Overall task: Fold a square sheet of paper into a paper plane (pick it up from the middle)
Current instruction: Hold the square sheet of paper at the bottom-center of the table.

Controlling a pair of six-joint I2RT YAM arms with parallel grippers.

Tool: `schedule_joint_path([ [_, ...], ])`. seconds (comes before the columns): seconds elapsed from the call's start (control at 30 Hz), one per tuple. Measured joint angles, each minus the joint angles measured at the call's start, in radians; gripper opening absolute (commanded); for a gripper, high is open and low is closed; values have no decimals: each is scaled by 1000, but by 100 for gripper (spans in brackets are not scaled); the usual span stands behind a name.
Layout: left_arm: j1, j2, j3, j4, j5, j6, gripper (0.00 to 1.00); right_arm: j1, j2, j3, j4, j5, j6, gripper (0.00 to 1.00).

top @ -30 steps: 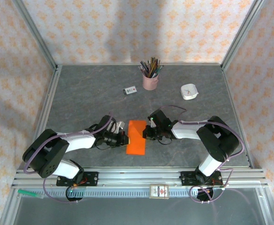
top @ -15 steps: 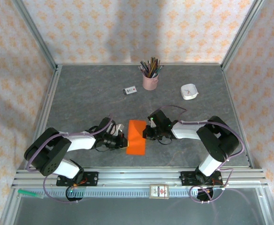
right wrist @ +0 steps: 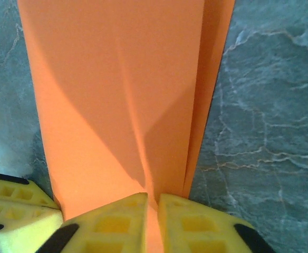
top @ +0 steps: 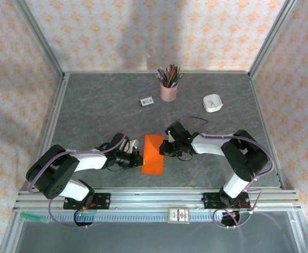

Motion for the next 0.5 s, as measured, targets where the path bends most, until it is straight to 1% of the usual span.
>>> schedule_joint_path([
  [0.2, 0, 0, 0, 0, 0, 0, 0, -4, -13, 56, -115, 75, -25, 24],
  [0.27, 0, 0, 0, 0, 0, 0, 0, -12, -35, 61, -142, 92, -34, 24],
  [0.37, 0, 0, 0, 0, 0, 0, 0, -8, -72, 77, -152, 87, -44, 20],
  [0.5, 0, 0, 0, 0, 0, 1, 0, 35, -70, 126, -105, 23, -43, 12],
])
